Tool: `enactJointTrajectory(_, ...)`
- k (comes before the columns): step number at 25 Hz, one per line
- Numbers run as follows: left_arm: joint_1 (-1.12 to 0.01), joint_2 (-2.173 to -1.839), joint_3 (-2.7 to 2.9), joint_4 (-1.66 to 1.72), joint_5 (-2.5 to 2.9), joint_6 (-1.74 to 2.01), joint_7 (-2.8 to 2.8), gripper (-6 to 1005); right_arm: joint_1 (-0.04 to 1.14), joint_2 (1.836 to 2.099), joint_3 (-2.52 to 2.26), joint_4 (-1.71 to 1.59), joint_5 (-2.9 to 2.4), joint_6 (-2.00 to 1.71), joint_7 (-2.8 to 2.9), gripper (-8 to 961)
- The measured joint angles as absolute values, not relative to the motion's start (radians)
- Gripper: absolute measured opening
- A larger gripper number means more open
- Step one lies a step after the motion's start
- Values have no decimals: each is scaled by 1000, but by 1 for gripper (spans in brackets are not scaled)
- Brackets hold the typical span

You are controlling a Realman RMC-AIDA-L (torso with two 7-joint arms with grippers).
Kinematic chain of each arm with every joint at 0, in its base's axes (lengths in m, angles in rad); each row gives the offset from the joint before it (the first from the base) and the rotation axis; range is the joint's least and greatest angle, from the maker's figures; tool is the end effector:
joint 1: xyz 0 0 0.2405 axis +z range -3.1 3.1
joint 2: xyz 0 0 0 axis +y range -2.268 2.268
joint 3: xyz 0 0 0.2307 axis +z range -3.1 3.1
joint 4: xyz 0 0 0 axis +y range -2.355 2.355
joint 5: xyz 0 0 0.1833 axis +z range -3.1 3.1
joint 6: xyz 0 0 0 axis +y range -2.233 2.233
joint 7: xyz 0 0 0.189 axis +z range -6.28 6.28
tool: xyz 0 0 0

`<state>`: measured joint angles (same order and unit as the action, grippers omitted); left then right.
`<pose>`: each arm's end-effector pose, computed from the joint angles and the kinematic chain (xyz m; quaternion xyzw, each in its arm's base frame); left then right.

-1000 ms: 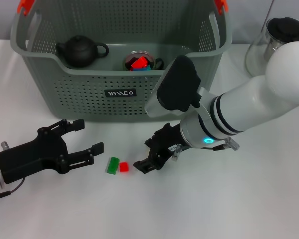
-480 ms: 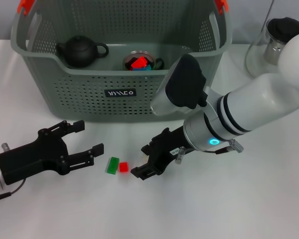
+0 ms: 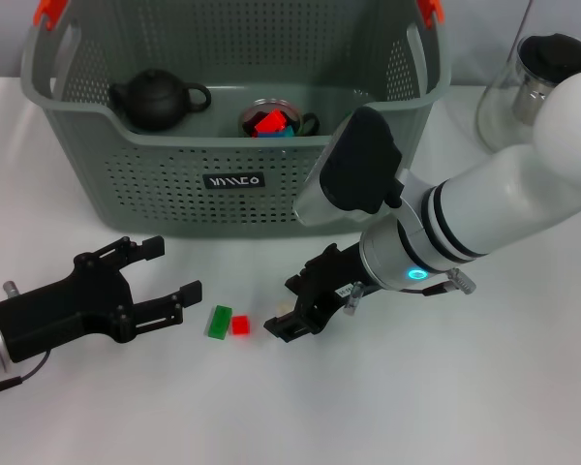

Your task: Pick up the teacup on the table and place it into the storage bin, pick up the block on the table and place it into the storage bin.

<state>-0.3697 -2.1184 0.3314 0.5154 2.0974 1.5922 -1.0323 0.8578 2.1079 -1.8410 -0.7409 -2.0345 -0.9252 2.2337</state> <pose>-0.2654 0.2705 -0.0259 -0.8970 -0.2361 -0.2872 0.2390 0.1389 0.3274 -0.1593 -0.9781 0.1753 -0.0788 0.0801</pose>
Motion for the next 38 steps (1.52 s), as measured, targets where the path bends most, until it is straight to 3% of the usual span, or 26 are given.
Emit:
enactJointTrajectory(13,-374,-2118,332,515,2097,1592,-1032,871,863,2109,-1868,-724,-2037,-901,2253,664)
enactJointTrajectory(19,-374,-2118,331,515,2097,1592,-1032,871,866,2109,-1896,-730,-2037,-908,2246,482)
enactJointTrajectory(24,-373,-2118,331,515,2097,1592,-1032,871,867,2106,-1896,-736,-2037,-914,2247,243)
enactJointTrajectory(38,-369,-2118,331,515,2097,1593,-1032,864,849,2094,-1778,-819,-2066,-1071,2280,198)
